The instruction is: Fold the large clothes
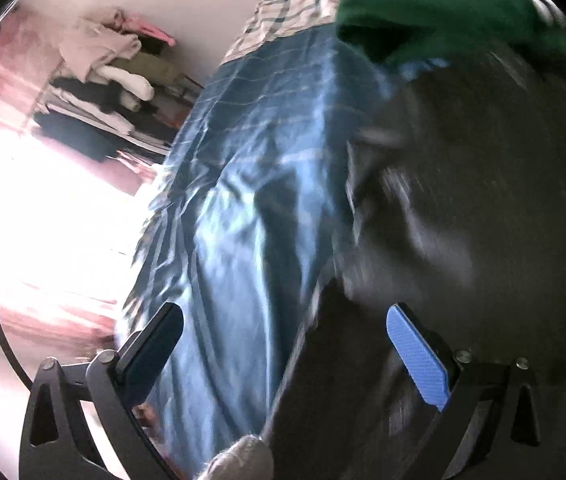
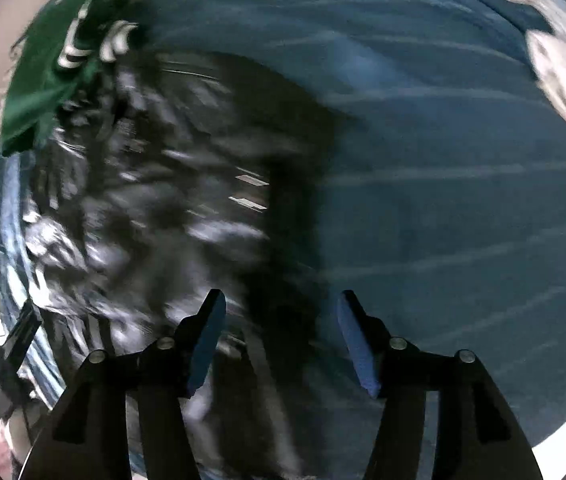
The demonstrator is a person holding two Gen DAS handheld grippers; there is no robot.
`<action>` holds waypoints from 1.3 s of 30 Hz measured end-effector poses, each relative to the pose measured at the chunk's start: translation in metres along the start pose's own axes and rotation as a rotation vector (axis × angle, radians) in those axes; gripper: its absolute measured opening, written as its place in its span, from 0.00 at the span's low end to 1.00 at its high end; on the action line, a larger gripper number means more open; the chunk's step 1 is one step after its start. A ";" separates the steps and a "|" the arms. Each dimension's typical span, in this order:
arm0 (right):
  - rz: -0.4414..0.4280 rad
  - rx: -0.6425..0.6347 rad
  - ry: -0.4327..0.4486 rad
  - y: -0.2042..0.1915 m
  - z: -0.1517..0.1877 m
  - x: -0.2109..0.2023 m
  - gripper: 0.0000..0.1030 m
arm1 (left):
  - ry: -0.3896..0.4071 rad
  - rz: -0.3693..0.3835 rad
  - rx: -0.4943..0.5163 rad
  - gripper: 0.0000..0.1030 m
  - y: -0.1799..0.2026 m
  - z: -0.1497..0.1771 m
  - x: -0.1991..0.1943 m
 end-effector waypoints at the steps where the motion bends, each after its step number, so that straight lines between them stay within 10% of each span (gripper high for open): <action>1: 0.012 -0.010 -0.011 0.016 0.008 0.007 0.59 | -0.011 -0.021 0.014 1.00 0.006 0.011 -0.008; 7: 0.065 -0.052 -0.073 0.091 0.044 0.022 0.59 | -0.110 -0.083 0.141 1.00 0.082 0.112 -0.087; 13: 0.100 -0.111 -0.122 0.154 0.068 0.034 0.59 | -0.159 0.028 0.255 1.00 0.169 0.187 -0.169; 19: 0.116 -0.061 -0.180 0.213 0.068 0.047 0.59 | -0.150 0.065 0.318 1.00 0.239 0.207 -0.196; 26: 0.097 -0.040 -0.154 0.245 0.048 0.035 0.59 | -0.155 -0.025 0.262 0.98 0.263 0.176 -0.142; 28: 0.059 -0.072 -0.138 0.236 0.041 0.032 0.59 | -0.135 0.005 0.171 0.72 0.239 0.157 -0.133; 30: -0.006 -0.106 -0.124 0.225 0.032 0.030 0.59 | -0.159 0.123 0.086 0.15 0.218 0.144 -0.126; 39: -0.572 -0.117 -0.067 0.126 -0.024 0.021 0.84 | -0.056 0.296 -0.063 0.05 0.123 0.111 -0.148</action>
Point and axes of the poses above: each gripper's, at about its wrist camera, not at the fingertips, and x roughly the way its jaws point, y to its right, z to its underside, the point moved 1 cm from there along x, roughly the way its jaws point, and after that the axes turned 8 degrees about z, right-handed, at the moved point
